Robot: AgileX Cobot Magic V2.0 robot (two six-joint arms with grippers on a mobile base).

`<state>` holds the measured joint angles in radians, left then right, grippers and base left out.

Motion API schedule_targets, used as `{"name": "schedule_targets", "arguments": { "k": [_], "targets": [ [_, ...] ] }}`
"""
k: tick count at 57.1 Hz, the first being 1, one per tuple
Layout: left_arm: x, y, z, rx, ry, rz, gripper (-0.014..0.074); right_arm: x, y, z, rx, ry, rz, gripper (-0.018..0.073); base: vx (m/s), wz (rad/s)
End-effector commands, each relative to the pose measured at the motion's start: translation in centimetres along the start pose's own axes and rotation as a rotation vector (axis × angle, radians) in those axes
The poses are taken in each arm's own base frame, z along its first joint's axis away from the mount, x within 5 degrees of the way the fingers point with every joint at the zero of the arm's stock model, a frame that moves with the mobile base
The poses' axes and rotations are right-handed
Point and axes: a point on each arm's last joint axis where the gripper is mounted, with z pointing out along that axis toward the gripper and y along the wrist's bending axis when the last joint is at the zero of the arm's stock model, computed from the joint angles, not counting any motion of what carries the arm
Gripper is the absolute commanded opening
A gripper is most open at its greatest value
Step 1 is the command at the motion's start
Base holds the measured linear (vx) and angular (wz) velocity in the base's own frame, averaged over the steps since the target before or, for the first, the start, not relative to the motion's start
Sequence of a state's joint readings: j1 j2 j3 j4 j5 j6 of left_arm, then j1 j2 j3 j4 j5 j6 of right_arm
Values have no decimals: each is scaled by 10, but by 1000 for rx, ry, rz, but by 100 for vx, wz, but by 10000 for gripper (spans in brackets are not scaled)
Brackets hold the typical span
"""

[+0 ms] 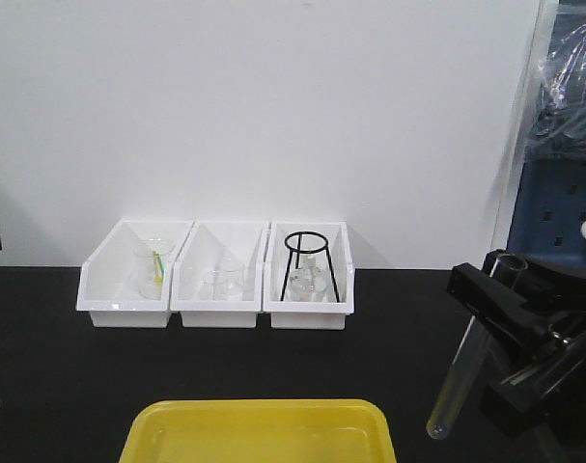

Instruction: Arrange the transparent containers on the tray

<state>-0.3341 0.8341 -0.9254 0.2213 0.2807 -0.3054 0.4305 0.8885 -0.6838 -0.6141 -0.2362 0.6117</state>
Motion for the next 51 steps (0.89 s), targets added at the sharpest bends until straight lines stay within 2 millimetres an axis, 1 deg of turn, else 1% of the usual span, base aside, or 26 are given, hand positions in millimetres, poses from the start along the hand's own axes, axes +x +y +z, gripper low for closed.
{"name": "schedule_targets", "arguments": {
  "k": [1, 51],
  "targets": [
    [-19, -4, -7, 35, -122, -10, -6, -19, 3, -3, -35, -100, -2, -11, 12, -7],
    [-20, -4, -7, 36, -124, -10, -6, -19, 4, -2, -36, -100, -1, -11, 2, -1]
  ]
}}
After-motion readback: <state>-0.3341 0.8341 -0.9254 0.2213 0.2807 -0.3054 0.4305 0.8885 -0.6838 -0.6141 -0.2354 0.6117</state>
